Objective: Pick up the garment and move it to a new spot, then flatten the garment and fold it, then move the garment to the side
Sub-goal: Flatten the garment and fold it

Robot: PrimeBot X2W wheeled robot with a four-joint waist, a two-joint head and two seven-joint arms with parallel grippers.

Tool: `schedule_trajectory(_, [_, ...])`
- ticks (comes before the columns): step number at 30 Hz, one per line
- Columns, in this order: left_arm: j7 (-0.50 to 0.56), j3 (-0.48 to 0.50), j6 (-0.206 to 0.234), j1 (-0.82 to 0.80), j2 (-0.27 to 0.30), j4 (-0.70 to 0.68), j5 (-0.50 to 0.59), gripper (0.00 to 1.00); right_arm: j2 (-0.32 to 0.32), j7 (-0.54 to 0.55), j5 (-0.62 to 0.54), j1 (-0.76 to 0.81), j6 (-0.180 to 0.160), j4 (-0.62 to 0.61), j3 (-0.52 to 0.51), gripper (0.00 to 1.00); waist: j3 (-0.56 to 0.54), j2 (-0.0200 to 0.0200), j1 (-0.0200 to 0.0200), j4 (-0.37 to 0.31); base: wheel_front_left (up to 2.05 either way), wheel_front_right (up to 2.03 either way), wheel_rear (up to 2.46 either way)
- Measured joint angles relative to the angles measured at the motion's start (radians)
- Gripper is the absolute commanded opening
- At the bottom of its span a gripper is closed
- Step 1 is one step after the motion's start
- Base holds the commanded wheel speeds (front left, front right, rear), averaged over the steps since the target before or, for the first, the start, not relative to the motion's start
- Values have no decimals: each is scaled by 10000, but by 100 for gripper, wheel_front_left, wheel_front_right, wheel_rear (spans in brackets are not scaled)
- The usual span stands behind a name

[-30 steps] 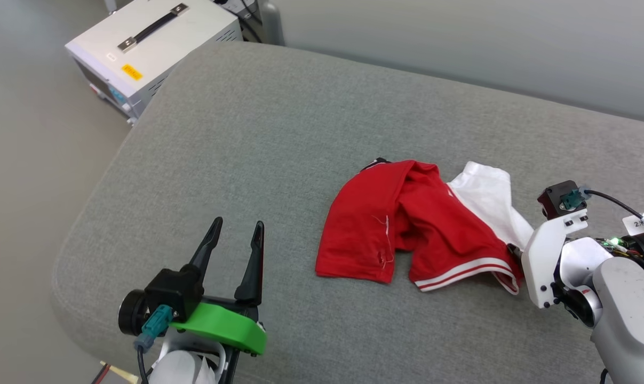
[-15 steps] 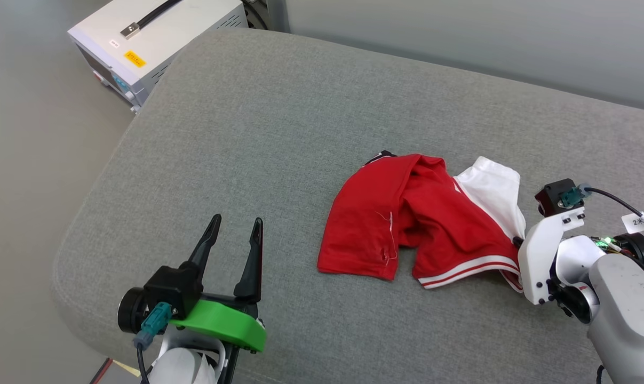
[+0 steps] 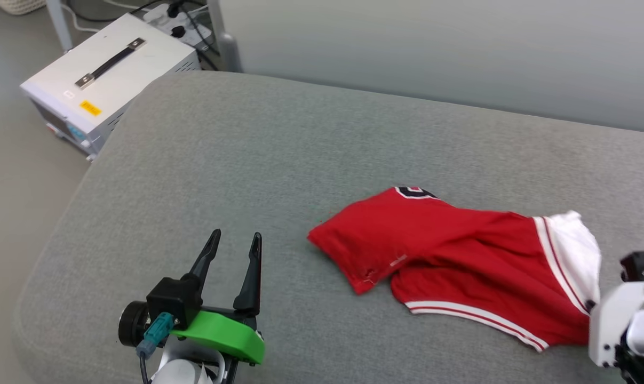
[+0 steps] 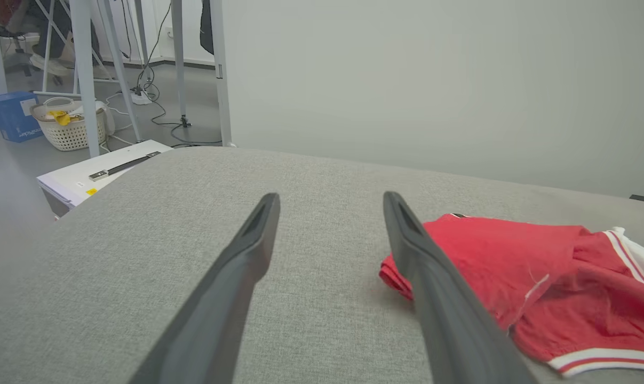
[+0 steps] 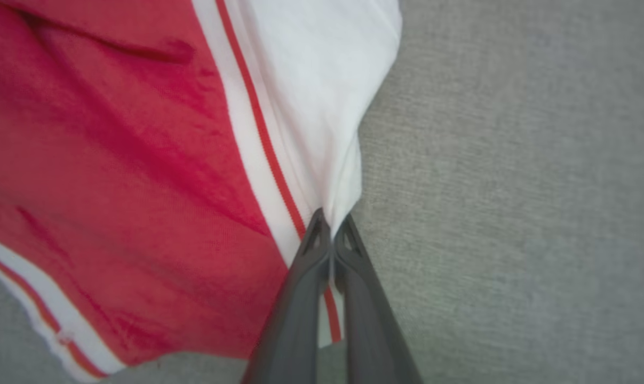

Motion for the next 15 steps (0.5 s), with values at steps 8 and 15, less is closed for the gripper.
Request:
schedule_trajectory(8, [0,-40,0,3,-2,15,2,100,502,516,-704,1563,0,-1356,-1432,0,-220,0,0,-676,0,0,0])
schedule_trajectory(15, [0,-86,0,-1,-4,81,0,100,1373,-33,-1170,1941,-10,-2192,-1967,100,-259,0,0,-1019,0,0,0])
